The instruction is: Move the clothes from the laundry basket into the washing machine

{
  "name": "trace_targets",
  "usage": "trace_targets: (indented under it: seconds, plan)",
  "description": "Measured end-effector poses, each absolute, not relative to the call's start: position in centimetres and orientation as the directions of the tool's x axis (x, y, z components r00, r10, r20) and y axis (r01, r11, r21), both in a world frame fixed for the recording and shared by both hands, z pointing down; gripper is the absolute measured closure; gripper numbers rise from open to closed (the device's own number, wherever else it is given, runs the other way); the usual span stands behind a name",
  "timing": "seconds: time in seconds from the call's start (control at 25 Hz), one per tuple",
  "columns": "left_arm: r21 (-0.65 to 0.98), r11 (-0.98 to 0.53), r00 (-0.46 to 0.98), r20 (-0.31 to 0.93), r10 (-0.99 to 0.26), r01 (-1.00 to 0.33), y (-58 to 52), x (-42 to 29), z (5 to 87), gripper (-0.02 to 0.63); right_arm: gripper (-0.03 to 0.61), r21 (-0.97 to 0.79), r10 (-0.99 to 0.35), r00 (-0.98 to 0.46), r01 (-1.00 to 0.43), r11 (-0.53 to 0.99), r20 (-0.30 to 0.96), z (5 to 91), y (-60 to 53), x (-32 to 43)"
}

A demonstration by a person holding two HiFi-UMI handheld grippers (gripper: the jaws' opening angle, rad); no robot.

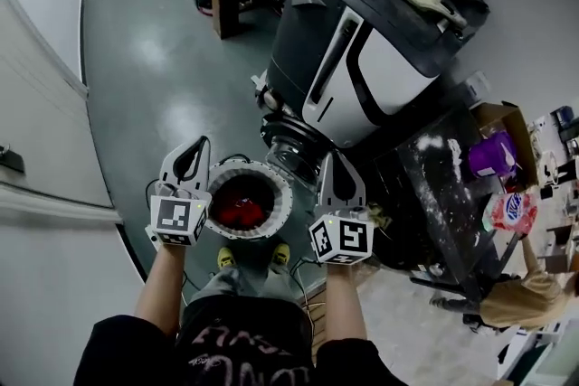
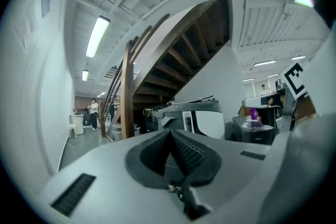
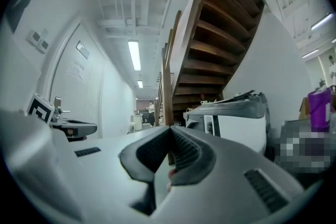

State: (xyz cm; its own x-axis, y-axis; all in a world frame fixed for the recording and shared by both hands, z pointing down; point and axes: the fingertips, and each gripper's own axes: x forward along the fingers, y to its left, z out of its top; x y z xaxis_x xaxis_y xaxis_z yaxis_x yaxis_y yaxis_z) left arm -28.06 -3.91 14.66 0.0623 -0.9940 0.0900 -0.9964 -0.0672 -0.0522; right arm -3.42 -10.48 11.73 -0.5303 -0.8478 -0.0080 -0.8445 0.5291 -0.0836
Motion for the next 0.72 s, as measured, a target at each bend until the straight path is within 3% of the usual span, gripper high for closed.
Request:
trace_targets:
  seconds: [0.44, 0.56, 0.64, 0.72]
  plan:
    - [-0.061, 0.172, -0.177, 0.086, -0.981, -0.983, -1.6, -29.0, 12.3, 0.603, 0.574, -0.109, -0.759, -0.651, -0.754, 0.647, -0.008, 10.7, -13.3, -2.6]
    - [-0.057, 0.19, -0.194, 0.08, -0.978, -0.98, -1.5, -29.2, 12.4, 0.601, 0.51, -0.114, -0.744, -0.668, -0.738, 0.665, -0.018, 10.9, -13.9, -2.6]
    - [-0.054, 0.177, -0.181, 0.075, -0.981, -0.983, -1.6, -29.2, 12.4, 0.557, 0.445, -0.125, -0.736, -0.677, -0.728, 0.674, -0.03, 11.0, -14.2, -2.9]
    - [-0.036, 0.159, -0.162, 0.083, -0.983, -0.987, -1.7, -29.4, 12.6, 0.404, 0.377, -0.128, -0.723, -0.689, -0.715, 0.688, -0.037, 11.0, -14.5, -3.5]
